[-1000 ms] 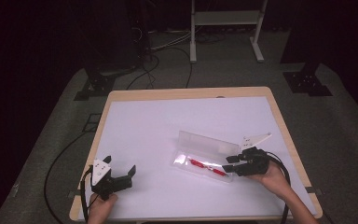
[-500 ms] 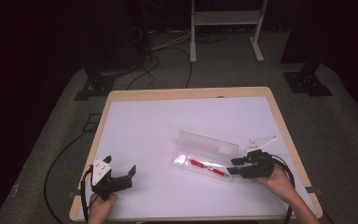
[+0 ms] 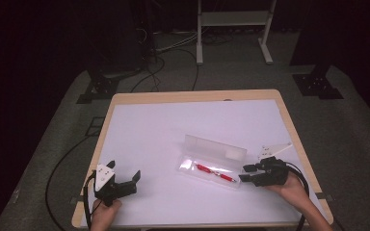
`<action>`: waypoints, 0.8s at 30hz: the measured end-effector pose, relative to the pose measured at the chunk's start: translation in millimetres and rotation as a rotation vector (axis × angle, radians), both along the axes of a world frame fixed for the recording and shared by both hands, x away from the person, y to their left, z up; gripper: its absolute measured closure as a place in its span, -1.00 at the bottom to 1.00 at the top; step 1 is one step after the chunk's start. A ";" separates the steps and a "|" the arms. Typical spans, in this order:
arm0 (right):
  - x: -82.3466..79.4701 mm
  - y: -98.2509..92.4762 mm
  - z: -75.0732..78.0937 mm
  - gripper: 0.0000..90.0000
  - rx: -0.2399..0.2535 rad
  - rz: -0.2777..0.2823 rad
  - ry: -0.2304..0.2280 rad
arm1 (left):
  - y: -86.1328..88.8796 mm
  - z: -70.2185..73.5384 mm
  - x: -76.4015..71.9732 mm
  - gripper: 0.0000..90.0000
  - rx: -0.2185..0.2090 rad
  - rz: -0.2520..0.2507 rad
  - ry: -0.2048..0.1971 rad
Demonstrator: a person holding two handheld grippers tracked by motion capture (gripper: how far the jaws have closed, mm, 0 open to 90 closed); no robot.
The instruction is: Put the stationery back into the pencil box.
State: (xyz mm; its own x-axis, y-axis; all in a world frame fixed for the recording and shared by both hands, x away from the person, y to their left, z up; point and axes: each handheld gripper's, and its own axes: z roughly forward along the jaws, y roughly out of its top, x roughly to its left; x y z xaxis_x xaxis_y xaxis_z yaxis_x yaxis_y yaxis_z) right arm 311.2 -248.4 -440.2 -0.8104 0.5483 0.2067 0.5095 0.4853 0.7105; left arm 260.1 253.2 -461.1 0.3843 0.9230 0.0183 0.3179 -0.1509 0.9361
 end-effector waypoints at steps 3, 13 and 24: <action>-1.9 -2.1 -0.1 0.09 0.001 -0.005 -0.004 | 0.0 0.0 -0.2 -1.00 0.001 -0.001 -0.002; -8.6 -15.2 -3.3 -0.02 0.013 -0.038 -0.002 | -0.3 0.1 -0.1 -1.00 0.005 -0.001 -0.001; -14.2 -27.7 -8.3 -0.09 0.018 -0.065 0.009 | -0.6 0.1 -0.1 -1.00 0.006 0.000 -0.001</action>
